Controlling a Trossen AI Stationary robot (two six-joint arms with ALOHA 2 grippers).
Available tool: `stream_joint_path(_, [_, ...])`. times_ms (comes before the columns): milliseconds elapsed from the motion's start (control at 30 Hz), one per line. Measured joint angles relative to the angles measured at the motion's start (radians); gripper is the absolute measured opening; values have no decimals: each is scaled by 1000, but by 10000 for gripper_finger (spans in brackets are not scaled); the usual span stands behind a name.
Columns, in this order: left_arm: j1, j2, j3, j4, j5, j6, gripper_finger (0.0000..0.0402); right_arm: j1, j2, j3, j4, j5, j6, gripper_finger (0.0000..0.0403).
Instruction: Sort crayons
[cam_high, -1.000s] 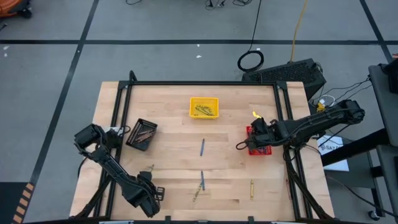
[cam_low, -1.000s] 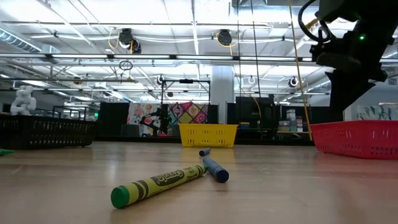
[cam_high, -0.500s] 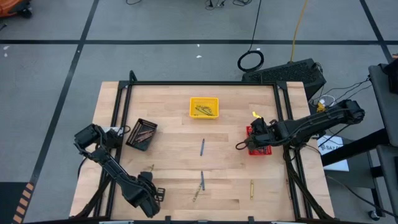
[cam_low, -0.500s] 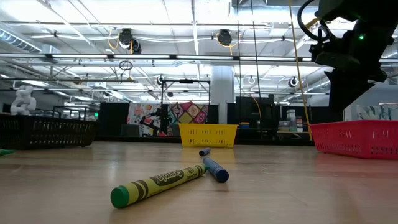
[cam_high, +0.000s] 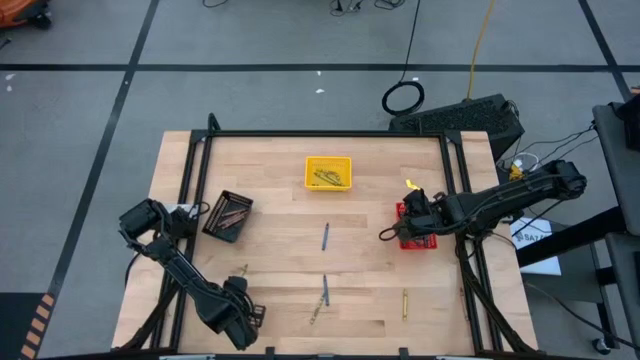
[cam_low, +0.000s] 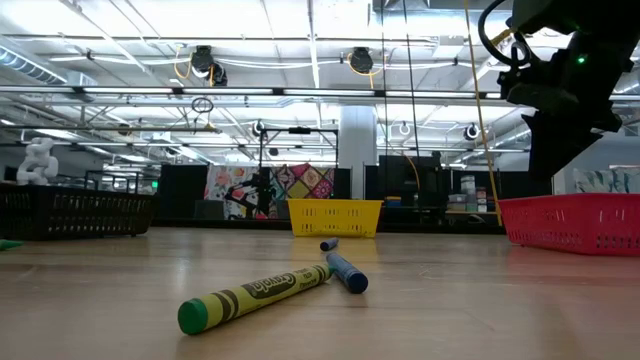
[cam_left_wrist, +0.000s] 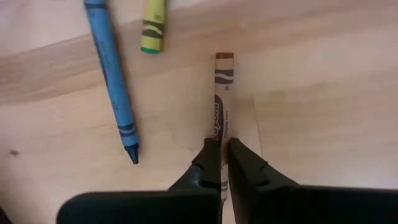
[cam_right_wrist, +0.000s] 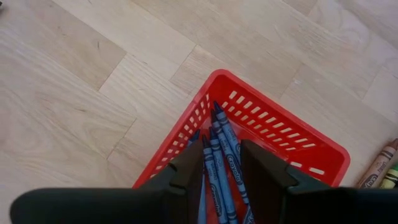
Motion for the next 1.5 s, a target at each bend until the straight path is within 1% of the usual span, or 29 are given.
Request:
stream_joint_path(233, [-1,-27,28,-20,2,156,2,0,0,0,2,1,0,94])
stream_joint_path(333, [-1,-53,28,-45,-16,223,2,0,0,0,5,2,0,94])
stream_joint_path(467, [0,-103,28,-109,-17,274,2,0,0,0,7,2,0,94])
stream_joint_path(667, [0,-200,29,-220,-40,283,1,0,0,0,7,4,0,94])
stream_joint_path(867, [18,-292,29,-401,-82,284,0,0,0,0,18,6,0,94])
stream_joint_path(967, [47,-333,29,-489,-87,314,0,0,0,0,26,6,0,94])
stream_joint_path(1033, [71,-362,29,-532,-109,343,0,0,0,0,30,6,0,94])
stream_joint_path(1267, [191,-448,29,-570,-236,466,0,0,0,0,37,5,0,94])
stream_joint_path(1433, [299,-457,29,-674,-241,583,0,0,0,0,49,5,0,94])
stream_joint_path(1500, [339,-457,29,-686,-241,638,0,0,0,0,50,5,0,94])
